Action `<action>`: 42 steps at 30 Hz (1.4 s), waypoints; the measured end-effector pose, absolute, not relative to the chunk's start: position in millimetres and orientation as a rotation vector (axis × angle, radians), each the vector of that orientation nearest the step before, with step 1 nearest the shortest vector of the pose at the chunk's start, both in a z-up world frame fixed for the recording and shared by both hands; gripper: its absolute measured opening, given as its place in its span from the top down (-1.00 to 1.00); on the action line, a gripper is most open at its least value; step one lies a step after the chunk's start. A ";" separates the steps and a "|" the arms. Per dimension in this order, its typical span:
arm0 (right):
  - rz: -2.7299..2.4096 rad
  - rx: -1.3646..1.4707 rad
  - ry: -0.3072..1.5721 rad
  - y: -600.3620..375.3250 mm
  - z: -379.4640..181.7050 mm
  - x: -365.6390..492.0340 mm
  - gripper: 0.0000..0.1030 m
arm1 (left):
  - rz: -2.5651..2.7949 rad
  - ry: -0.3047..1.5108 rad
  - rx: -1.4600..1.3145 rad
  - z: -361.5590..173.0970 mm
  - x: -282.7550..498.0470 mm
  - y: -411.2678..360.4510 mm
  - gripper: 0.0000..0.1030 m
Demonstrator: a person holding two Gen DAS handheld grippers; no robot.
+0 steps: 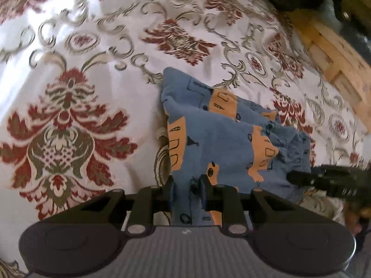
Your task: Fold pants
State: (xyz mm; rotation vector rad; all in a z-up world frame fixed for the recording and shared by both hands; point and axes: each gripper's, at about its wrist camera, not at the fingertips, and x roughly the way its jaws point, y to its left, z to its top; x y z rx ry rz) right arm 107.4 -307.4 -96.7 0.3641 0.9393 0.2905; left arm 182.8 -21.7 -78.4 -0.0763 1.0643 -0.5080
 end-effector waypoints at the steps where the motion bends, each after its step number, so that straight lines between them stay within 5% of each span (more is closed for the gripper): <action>1: 0.293 0.397 0.946 -311.4 -99.7 109.1 -0.10 | -0.510 1.061 -0.067 -78.3 182.3 -23.1 0.47; 4: 0.299 0.521 0.960 -321.4 -107.4 113.3 -0.17 | -0.509 1.067 -0.075 -79.4 183.6 -22.1 0.45; 5: 0.299 0.557 0.960 -324.9 -109.0 113.7 -0.05 | -0.509 1.068 -0.078 -79.8 184.1 -21.7 0.45; 6: 0.298 0.582 0.962 -327.5 -110.3 113.9 0.33 | -0.509 1.067 -0.074 -79.3 183.6 -22.3 0.46; 12: 0.287 0.423 0.907 -306.4 -96.3 106.3 0.50 | -0.490 1.024 0.025 -74.2 172.2 -35.0 0.61; 26: 0.215 -0.564 0.627 -191.1 -89.4 55.7 0.58 | -0.455 1.005 0.050 -71.6 164.5 -40.4 0.66; 42: 0.210 -0.647 0.625 -185.0 -96.5 51.7 0.57 | -0.404 0.839 0.331 -61.3 124.1 -78.3 0.69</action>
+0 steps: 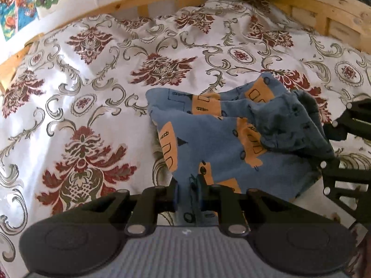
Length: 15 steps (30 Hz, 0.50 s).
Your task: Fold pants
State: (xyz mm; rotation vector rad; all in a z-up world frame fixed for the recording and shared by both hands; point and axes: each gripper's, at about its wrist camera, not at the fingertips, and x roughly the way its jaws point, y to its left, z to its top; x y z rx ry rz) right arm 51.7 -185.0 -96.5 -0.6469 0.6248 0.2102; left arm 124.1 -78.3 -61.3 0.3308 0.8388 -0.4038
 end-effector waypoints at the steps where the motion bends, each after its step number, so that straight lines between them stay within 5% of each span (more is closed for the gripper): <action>1: 0.208 -0.637 0.627 -186.1 -95.9 52.5 0.57 | -0.405 0.845 0.320 -61.2 125.0 -77.2 0.69; 15: 0.139 -0.734 0.534 -177.7 -91.6 39.8 0.59 | -0.415 0.830 0.212 -42.3 128.4 -71.0 0.69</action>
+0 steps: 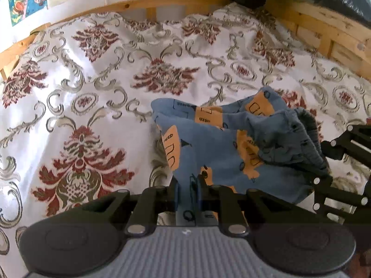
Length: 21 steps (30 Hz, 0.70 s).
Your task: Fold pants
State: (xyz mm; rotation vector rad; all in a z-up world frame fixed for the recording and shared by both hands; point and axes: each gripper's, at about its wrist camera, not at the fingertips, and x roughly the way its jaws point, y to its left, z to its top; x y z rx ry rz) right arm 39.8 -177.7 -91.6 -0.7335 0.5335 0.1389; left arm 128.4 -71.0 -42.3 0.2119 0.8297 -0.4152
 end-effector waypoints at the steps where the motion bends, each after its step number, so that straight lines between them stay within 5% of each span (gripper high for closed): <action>1: 0.131 -0.732 0.527 -178.6 -90.6 39.9 0.59 | -0.416 0.820 0.212 -39.6 127.9 -72.2 0.69; 21: 0.088 -0.587 0.456 -210.7 -77.1 158.4 0.59 | -0.386 0.727 0.097 -34.9 240.2 -79.6 0.68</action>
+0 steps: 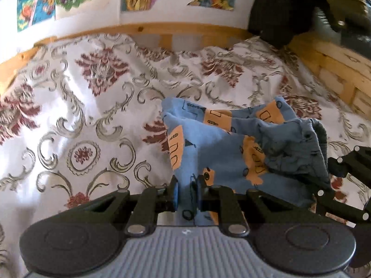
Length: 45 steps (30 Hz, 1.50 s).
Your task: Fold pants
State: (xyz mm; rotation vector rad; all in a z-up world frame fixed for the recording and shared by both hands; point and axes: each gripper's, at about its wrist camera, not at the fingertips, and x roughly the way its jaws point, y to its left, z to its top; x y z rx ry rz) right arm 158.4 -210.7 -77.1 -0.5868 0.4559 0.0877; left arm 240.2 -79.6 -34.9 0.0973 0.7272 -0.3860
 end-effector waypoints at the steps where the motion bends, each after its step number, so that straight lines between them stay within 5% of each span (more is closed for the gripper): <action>1: 0.097 -0.568 0.475 -212.8 -79.6 163.7 0.59 | -0.385 0.742 0.087 -39.8 244.2 -77.3 0.68; 11: 0.112 -0.470 0.573 -219.1 -94.2 177.1 0.54 | -0.414 0.844 0.040 -72.4 258.8 -64.7 0.66; 16: 0.081 -0.424 0.561 -225.5 -94.6 169.7 0.21 | -0.408 0.849 0.037 -70.8 256.6 -63.5 0.51; 18: 0.065 -0.382 0.550 -230.8 -90.1 164.4 -0.09 | -0.392 0.838 0.030 -65.3 253.0 -61.8 0.42; 21: 0.042 -0.311 0.536 -237.6 -80.4 153.5 -0.32 | -0.374 0.814 0.017 -55.6 242.3 -57.4 -0.01; 31: -0.020 -0.141 0.442 -253.9 -40.2 94.7 -0.81 | -0.306 0.733 0.000 -19.9 181.2 -35.9 -0.68; 40: -0.005 -0.017 0.387 -242.4 -19.0 35.9 -0.98 | -0.248 0.654 -0.065 -0.3 121.3 -20.6 -0.99; 45: 0.006 0.050 0.415 -238.3 -17.7 14.7 -0.98 | -0.214 0.636 -0.063 -2.5 88.8 -14.0 -0.99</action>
